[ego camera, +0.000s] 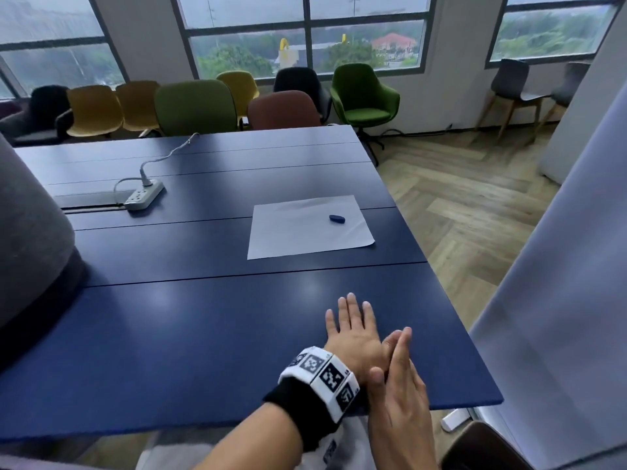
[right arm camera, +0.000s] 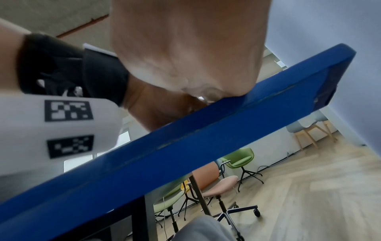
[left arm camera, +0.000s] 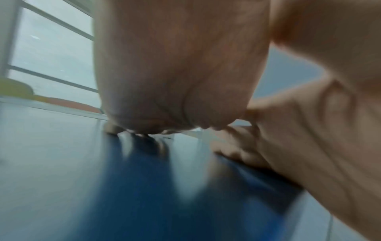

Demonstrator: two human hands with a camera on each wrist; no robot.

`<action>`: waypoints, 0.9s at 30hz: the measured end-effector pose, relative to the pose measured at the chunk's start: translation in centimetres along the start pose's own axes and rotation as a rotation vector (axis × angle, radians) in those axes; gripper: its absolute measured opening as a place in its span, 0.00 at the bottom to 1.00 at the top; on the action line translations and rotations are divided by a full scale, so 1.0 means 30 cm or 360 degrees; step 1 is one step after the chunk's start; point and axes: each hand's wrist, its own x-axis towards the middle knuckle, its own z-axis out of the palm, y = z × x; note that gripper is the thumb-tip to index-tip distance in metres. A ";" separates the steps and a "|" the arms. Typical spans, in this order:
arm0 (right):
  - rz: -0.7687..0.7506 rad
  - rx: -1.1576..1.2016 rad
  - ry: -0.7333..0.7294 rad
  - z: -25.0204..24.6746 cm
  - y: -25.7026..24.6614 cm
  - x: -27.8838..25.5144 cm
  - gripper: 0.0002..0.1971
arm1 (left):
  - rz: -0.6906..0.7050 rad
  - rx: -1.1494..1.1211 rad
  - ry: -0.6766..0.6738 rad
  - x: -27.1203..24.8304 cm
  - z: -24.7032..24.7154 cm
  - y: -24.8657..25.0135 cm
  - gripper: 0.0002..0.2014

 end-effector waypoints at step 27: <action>0.0161 0.0524 -0.0059 -0.037 0.014 0.008 0.50 | -0.0363 -0.0007 0.0169 -0.075 -0.045 -0.110 0.46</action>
